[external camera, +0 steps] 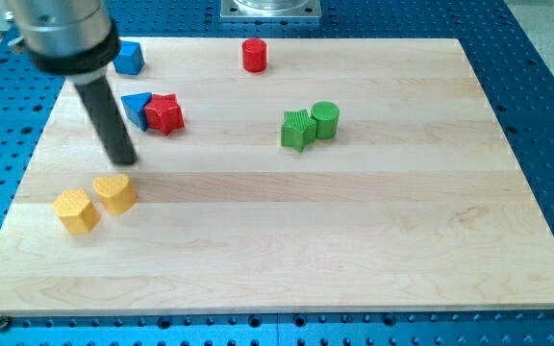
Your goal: Drag the red star horizontal to the red circle
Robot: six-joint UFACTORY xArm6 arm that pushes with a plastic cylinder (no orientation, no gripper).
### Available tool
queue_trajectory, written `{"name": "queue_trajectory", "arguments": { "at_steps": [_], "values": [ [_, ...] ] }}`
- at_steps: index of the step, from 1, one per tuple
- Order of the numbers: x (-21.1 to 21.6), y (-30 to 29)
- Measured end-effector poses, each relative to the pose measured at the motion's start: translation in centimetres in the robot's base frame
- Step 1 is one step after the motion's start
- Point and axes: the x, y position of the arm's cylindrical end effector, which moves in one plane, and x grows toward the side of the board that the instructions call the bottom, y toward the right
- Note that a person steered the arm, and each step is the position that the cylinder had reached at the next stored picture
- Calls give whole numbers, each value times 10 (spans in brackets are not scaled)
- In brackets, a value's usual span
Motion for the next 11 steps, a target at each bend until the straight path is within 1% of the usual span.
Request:
{"name": "queue_trajectory", "arguments": {
  "at_steps": [1,2,3,4,5,6,7,9,10,11],
  "values": [
    [-65,64],
    [-73,174],
    [-63,94],
    [-95,93],
    [-121,195],
    [-108,129],
    [-144,130],
    [-149,330],
    [-138,279],
    [-173,275]
  ]
}}
